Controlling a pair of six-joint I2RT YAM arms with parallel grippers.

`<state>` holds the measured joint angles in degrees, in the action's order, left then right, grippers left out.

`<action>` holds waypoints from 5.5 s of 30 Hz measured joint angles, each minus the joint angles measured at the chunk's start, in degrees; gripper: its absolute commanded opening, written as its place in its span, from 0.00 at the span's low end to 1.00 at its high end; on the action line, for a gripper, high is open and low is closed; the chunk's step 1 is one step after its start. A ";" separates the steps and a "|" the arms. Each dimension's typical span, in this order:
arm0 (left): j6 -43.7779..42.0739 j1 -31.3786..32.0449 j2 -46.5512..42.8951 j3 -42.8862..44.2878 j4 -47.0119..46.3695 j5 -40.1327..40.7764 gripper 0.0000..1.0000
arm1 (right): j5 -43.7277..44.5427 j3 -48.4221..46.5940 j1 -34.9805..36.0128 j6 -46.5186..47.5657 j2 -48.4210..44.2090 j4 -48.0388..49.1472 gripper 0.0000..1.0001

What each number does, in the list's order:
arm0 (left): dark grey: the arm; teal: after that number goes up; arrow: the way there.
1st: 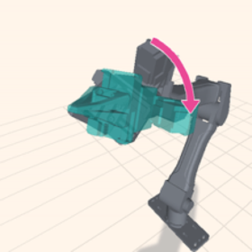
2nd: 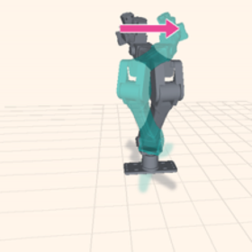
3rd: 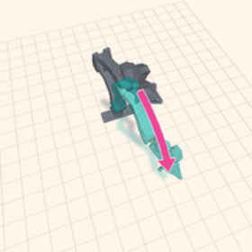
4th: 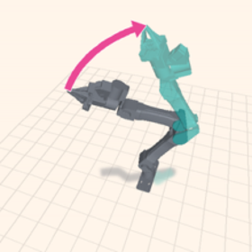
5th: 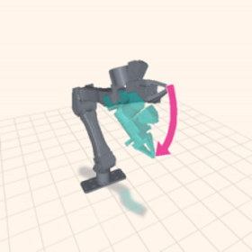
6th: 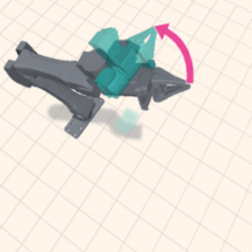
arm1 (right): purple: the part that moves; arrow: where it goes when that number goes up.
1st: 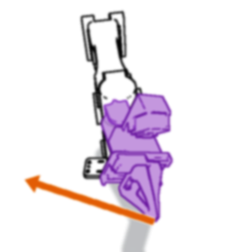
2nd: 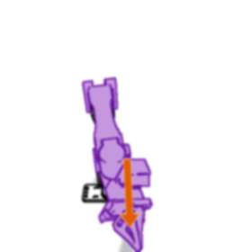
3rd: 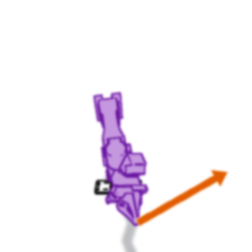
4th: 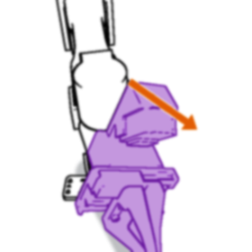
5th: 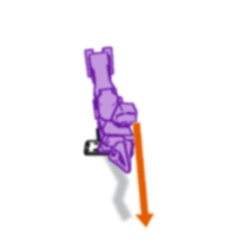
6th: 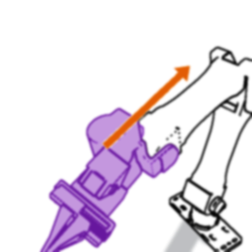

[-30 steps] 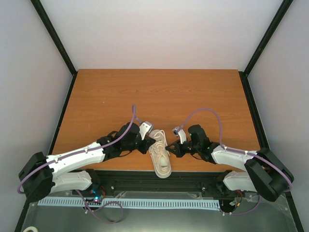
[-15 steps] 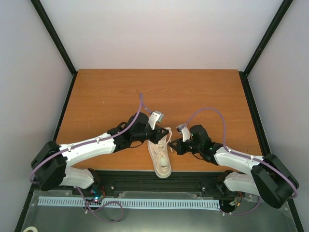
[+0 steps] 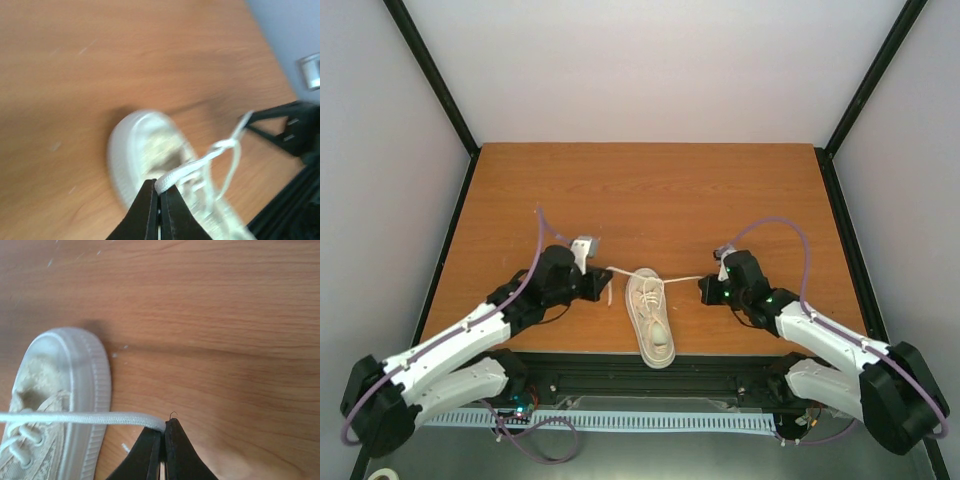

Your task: Tie the shoes

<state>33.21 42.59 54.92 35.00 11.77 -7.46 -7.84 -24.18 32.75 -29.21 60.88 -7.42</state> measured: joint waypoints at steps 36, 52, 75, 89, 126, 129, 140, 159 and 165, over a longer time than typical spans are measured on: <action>27.17 -4.61 -22.71 -11.82 31.76 11.17 0.01 | -3.30 9.51 -25.07 -12.92 -17.55 -9.81 0.03; 12.09 -1.90 12.52 -6.88 10.91 -6.27 0.01 | -10.97 -1.03 -0.74 -6.23 7.21 -2.27 0.03; 7.58 2.16 35.98 6.05 -0.94 -7.32 0.01 | 4.52 -12.98 9.20 -13.73 27.36 4.22 0.03; 3.37 -0.66 34.23 6.71 -1.33 0.20 0.01 | 5.92 -13.55 9.84 -14.21 24.87 1.66 0.03; -22.51 -0.63 9.79 -9.38 -11.50 -2.67 0.59 | 2.60 -1.68 0.92 -10.01 -4.76 -6.54 0.03; -23.63 -0.63 12.11 -9.35 -13.57 -2.99 0.55 | 1.73 -1.68 0.85 -10.01 -4.68 -5.99 0.03; -26.51 -0.02 22.77 -6.23 -16.06 -3.67 0.47 | 0.81 -1.62 0.70 -10.03 -4.63 -5.62 0.03; -28.94 1.60 27.26 -2.21 -17.75 -5.77 0.01 | 0.70 -1.11 0.70 -9.77 -4.85 -5.97 0.03; -28.06 2.49 21.57 -2.60 -18.18 -6.36 0.01 | 1.14 -1.11 0.70 -8.37 -5.68 -7.82 0.03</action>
<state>5.15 45.08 76.49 32.40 -6.42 -13.82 -6.70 -25.30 33.45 -37.58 55.20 -15.25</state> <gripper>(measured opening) 0.027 0.031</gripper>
